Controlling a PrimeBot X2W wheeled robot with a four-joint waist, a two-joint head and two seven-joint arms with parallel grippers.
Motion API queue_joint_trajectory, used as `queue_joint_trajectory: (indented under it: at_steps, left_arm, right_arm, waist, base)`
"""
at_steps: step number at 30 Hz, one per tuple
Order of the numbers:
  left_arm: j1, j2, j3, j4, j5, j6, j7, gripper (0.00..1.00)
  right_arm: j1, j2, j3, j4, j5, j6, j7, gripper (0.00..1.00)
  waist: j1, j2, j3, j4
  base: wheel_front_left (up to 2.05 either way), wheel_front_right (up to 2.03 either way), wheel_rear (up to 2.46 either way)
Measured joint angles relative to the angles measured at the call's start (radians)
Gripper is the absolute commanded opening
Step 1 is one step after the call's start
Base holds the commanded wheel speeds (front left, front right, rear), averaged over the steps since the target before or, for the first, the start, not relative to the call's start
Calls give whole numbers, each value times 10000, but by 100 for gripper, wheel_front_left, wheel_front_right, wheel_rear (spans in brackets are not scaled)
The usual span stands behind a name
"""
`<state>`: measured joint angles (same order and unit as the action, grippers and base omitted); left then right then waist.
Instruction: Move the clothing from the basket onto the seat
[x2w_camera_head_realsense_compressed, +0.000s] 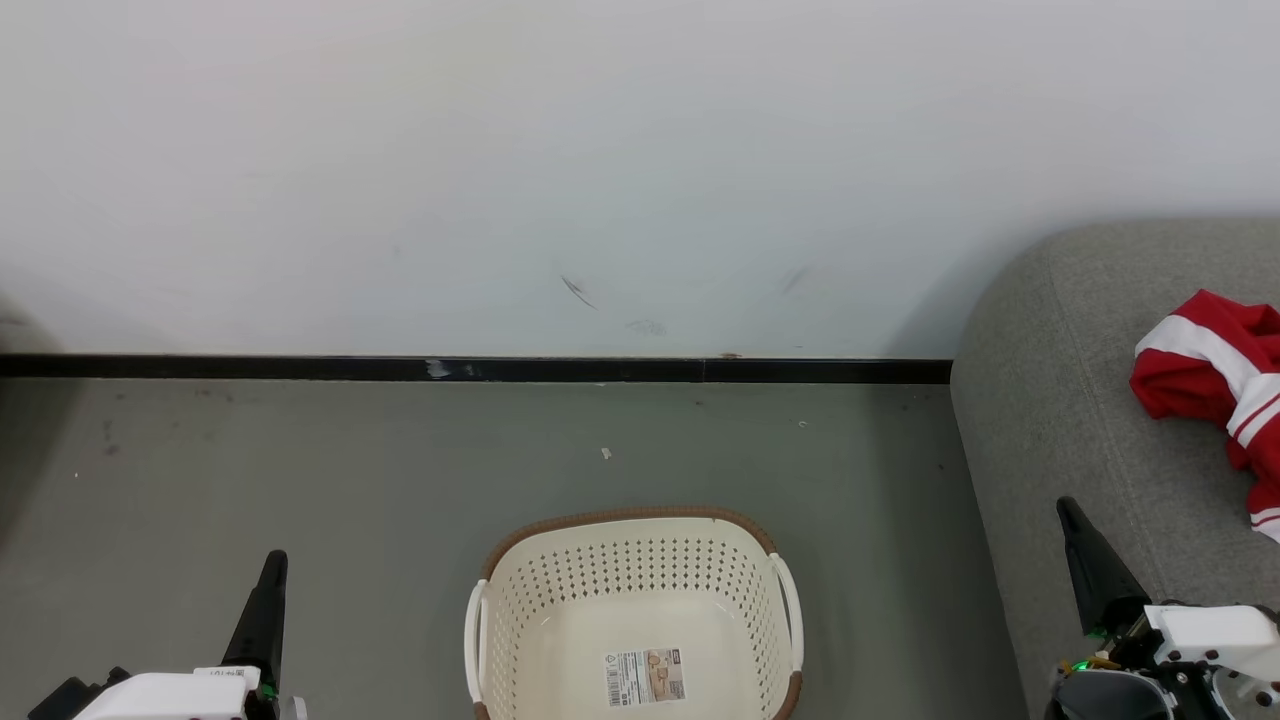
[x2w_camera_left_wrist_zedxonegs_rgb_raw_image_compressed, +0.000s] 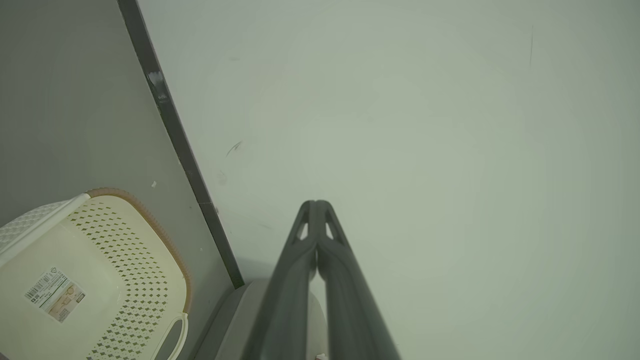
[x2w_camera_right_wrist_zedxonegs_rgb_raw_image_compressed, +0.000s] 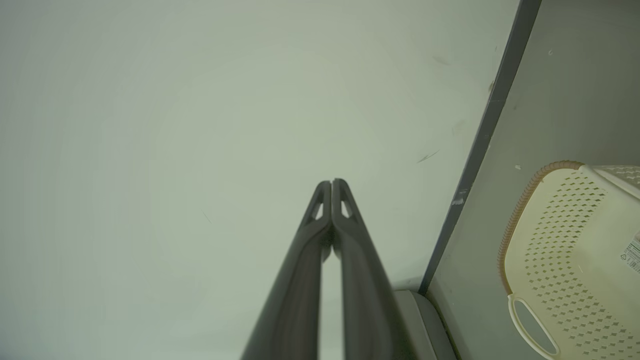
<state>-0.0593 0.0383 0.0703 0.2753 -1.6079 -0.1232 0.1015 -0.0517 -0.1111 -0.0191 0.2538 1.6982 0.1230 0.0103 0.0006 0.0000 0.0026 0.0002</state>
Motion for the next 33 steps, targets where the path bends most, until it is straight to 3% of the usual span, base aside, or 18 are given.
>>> queue_joint_trajectory:
  at_steps: [33]
  left_arm:
    - [-2,-2,15,0,0,0,2,0]
  right_arm:
    - [-5,4,-42,50,0,0,77,0]
  waist:
    - [-2,0,3,-1]
  base:
    - [0,0,0]
